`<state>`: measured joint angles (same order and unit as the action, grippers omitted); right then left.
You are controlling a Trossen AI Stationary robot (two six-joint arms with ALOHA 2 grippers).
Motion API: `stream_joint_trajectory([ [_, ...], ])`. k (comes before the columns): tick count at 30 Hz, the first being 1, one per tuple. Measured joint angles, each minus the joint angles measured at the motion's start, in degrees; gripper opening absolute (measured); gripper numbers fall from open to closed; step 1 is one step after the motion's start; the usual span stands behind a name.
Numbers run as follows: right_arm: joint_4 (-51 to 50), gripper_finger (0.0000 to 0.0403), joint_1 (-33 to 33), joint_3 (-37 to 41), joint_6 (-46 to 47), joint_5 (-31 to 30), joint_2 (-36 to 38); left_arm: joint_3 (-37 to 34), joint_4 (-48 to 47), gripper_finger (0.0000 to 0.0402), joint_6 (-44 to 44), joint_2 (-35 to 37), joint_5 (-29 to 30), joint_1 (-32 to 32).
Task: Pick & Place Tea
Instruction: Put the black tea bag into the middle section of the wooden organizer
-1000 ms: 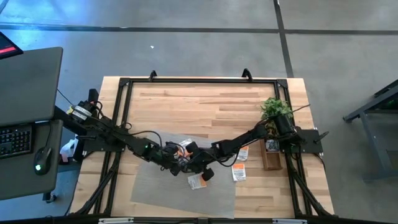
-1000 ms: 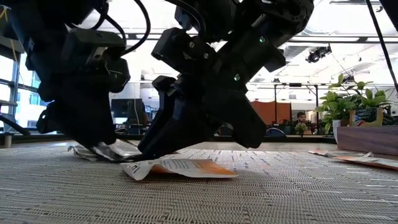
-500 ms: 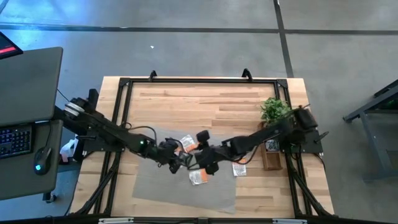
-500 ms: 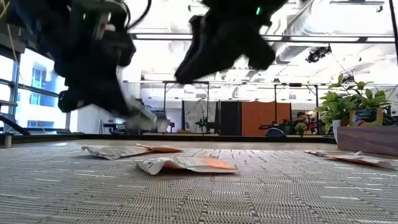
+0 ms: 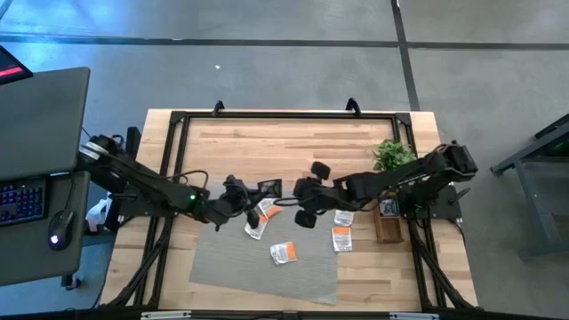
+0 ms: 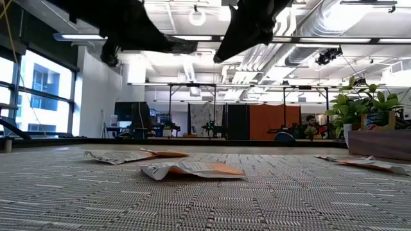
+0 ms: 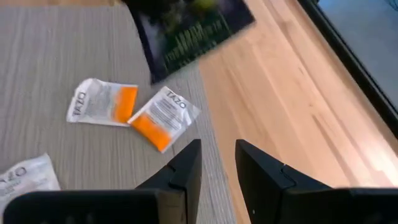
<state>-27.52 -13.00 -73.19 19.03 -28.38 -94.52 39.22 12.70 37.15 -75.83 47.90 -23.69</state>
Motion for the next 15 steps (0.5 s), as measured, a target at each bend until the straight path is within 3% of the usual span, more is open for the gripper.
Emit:
stream_joint_trajectory([
  [4, 3.39, 0.0094, 2.07, 0.01, -3.93, 3.23, 0.38, -0.11, 3.89, 0.0006, -3.92, -2.88, 1.21, 0.49],
  [9, 6.40, 0.0094, 7.34, 0.04, -9.18, 12.36, 6.99, -0.09, 7.00, 0.0006, -8.87, -2.86, 9.53, 0.47],
  [12, 4.66, 0.0094, 10.69, -0.02, -11.55, 11.29, 13.94, -0.09, 10.32, 0.0006, -14.57, -2.28, 15.19, 0.47],
  [15, 4.48, 0.0094, 13.13, 1.80, -13.13, 10.86, 20.51, -0.02, 11.84, 0.0006, -19.45, -0.24, 15.27, 0.47],
])
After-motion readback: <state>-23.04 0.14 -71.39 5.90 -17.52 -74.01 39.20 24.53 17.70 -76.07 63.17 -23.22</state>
